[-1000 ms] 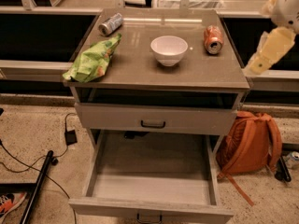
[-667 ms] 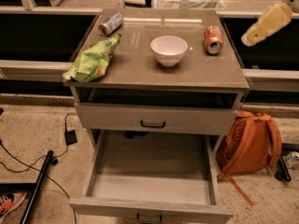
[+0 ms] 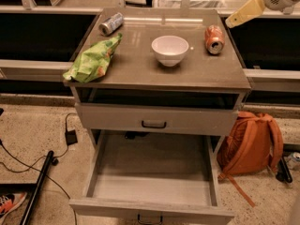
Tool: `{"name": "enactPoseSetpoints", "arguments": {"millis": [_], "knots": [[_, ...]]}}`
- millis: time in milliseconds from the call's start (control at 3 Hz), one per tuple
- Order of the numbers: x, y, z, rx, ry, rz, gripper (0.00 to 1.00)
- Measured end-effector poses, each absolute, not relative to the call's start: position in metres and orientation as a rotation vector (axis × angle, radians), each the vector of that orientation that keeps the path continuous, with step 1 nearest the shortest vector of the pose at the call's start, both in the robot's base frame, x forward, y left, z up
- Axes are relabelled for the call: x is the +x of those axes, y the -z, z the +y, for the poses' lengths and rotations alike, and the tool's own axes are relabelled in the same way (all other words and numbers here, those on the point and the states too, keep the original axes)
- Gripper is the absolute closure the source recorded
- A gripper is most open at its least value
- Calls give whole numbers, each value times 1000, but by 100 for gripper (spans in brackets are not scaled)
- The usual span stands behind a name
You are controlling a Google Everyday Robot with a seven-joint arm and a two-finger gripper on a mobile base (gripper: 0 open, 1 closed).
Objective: Place coke can into middle drawer
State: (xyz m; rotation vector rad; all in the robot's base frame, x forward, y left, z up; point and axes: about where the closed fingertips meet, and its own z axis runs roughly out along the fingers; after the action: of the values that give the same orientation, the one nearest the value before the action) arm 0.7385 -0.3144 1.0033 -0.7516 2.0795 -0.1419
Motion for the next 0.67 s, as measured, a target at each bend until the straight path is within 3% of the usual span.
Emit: {"name": "enactPoseSetpoints", "arguments": {"millis": [667], "knots": [[812,-935,-316,-550,61,2172,0]]}}
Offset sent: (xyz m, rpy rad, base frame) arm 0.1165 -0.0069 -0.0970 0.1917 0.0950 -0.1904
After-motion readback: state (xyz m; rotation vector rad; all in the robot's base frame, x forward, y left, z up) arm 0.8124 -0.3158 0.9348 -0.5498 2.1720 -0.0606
